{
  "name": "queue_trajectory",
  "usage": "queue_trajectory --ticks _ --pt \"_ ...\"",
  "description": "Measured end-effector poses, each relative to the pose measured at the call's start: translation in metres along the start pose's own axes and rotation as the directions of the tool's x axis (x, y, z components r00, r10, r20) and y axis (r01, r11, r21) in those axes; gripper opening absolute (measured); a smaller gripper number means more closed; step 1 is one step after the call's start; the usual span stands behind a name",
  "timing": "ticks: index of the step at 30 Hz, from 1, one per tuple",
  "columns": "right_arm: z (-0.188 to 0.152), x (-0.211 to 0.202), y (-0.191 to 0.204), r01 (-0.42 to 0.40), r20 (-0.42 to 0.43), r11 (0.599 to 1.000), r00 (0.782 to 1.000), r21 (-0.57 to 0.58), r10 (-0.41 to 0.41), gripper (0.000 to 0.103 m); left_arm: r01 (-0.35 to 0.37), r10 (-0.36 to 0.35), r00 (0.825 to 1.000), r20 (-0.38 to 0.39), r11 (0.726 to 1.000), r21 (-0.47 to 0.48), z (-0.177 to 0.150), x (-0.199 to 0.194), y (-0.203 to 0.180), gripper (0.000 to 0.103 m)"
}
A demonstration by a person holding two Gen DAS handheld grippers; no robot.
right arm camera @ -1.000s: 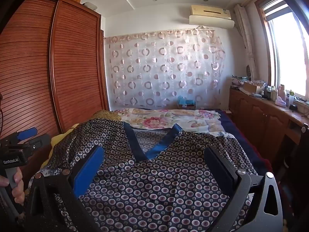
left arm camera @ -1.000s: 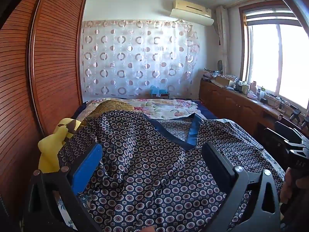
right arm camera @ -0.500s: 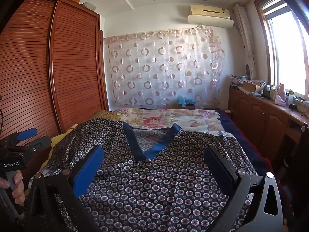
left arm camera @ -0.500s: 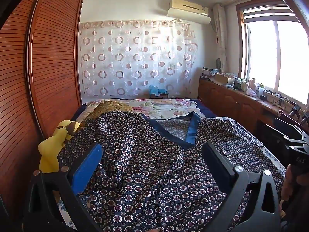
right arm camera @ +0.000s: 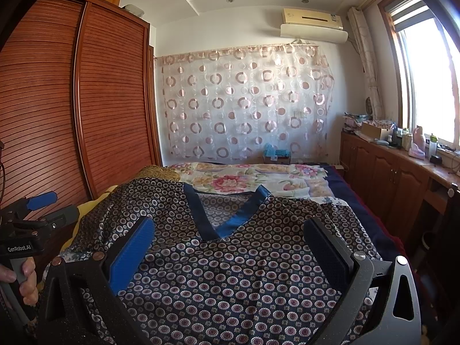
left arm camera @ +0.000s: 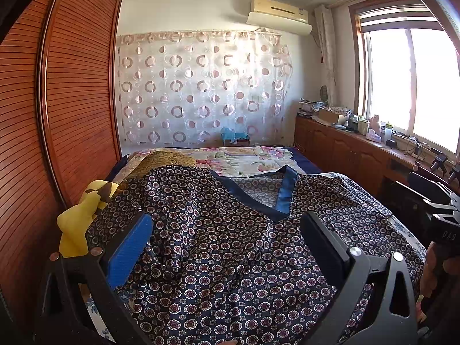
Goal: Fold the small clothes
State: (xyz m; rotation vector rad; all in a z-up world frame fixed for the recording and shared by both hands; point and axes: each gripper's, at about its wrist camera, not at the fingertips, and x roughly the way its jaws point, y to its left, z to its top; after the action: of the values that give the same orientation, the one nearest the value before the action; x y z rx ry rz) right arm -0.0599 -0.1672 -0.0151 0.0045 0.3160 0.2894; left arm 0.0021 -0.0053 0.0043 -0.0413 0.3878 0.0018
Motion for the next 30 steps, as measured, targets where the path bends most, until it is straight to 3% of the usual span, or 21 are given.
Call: queue_trajectory --ticks 30 --pt "0.0003 0.0002 0.0014 0.002 -0.002 1.000 1.000 -0.004 -0.002 0.103 -0.004 0.004 1.000 0.007 1.000 0.009 -0.0016 -0.0028 -0.0042 0.103"
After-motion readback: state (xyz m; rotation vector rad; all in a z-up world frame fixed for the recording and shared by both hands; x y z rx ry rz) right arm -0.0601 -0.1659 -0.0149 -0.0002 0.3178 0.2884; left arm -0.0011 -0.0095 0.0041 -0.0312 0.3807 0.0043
